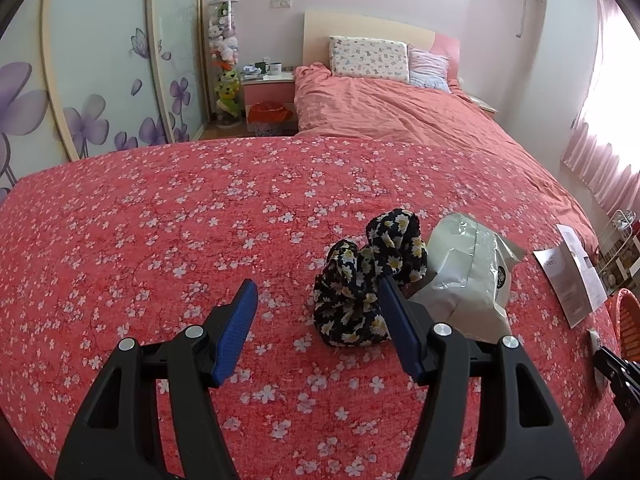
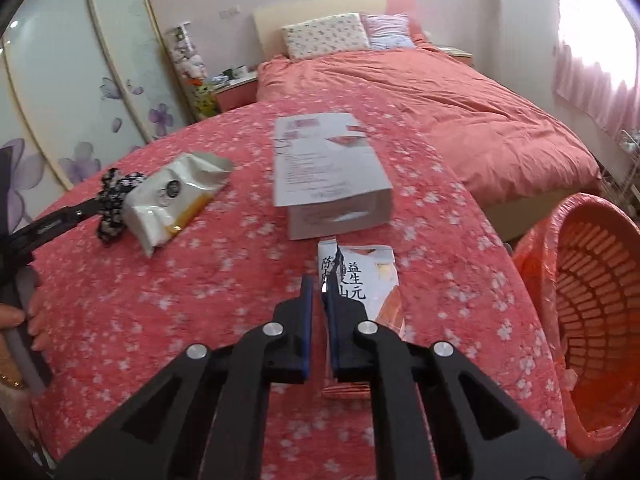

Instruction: Collect trash

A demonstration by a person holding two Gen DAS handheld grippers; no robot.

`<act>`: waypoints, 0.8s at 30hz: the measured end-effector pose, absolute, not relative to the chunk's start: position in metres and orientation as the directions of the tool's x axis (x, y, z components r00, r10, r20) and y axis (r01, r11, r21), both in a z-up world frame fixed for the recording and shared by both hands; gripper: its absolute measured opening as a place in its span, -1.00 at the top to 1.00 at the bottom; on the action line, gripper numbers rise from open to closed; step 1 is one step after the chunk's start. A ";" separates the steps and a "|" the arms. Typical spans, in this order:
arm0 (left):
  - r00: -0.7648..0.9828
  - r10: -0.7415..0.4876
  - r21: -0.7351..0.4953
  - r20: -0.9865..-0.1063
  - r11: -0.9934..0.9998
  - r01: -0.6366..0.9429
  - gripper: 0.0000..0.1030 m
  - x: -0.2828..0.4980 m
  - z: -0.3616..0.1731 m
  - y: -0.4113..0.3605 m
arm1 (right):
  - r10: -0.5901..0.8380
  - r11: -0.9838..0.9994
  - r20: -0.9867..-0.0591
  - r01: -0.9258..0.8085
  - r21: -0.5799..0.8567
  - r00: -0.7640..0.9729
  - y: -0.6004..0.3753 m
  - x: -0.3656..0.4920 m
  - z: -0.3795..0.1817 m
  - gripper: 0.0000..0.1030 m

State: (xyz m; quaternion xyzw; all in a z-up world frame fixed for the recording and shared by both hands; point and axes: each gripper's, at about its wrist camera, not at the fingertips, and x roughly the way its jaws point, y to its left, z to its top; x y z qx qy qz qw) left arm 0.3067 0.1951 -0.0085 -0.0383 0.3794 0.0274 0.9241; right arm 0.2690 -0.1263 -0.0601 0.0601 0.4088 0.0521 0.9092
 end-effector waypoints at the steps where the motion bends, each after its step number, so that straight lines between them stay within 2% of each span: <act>1: 0.711 0.021 -0.049 -0.703 0.996 -0.078 -0.22 0.306 -0.009 0.194 | 0.124 0.990 -0.736 -0.033 0.137 0.666 -0.128 0.268 -0.061 0.66; 2: 0.710 0.021 -0.048 -0.703 0.996 -0.077 -0.22 0.306 -0.009 0.193 | 0.110 0.991 -0.732 -0.020 0.131 0.672 -0.130 0.267 -0.061 0.41; 3: 0.710 0.020 -0.049 -0.704 0.996 -0.076 -0.22 0.306 -0.009 0.192 | 0.110 0.991 -0.727 -0.016 0.135 0.678 -0.132 0.266 -0.060 0.31; 4: 0.710 0.021 -0.047 -0.704 0.996 -0.076 -0.22 0.306 -0.009 0.192 | 0.118 0.989 -0.717 -0.019 0.145 0.687 -0.135 0.264 -0.058 0.30; 6: 0.710 0.021 -0.046 -0.703 0.996 -0.075 -0.22 0.306 -0.009 0.191 | 0.176 0.979 -0.698 -0.052 0.196 0.694 -0.138 0.260 -0.053 0.41; 7: 0.710 0.022 -0.045 -0.704 0.996 -0.076 -0.22 0.306 -0.009 0.191 | 0.184 0.979 -0.695 -0.067 0.192 0.695 -0.137 0.259 -0.051 0.55; 8: 0.710 0.022 -0.046 -0.704 0.996 -0.077 -0.22 0.305 -0.009 0.191 | 0.196 0.978 -0.689 -0.085 0.191 0.697 -0.135 0.258 -0.049 0.78; 10: 0.711 0.023 -0.046 -0.703 0.996 -0.077 -0.22 0.306 -0.008 0.190 | 0.204 0.978 -0.693 -0.111 0.177 0.692 -0.130 0.258 -0.046 0.96; 16: 0.715 0.026 -0.042 -0.699 0.996 -0.077 -0.22 0.299 -0.006 0.191 | 0.237 0.971 -0.659 -0.184 0.150 0.714 -0.111 0.246 -0.034 0.96; 18: 0.714 0.029 -0.040 -0.700 0.996 -0.079 -0.22 0.298 -0.006 0.191 | 0.236 0.972 -0.652 -0.191 0.140 0.720 -0.105 0.243 -0.029 0.87; 19: 0.715 0.028 -0.042 -0.699 0.996 -0.079 -0.22 0.296 -0.006 0.192 | 0.240 0.971 -0.649 -0.188 0.150 0.722 -0.105 0.241 -0.026 0.64; 20: 0.715 0.027 -0.042 -0.698 0.996 -0.078 -0.22 0.295 -0.005 0.193 | 0.246 0.969 -0.644 -0.185 0.162 0.724 -0.105 0.240 -0.023 0.28; 24: 0.719 0.024 -0.039 -0.694 0.997 -0.071 -0.22 0.289 -0.004 0.194 | 0.240 0.971 -0.634 -0.173 0.166 0.735 -0.106 0.235 -0.016 0.30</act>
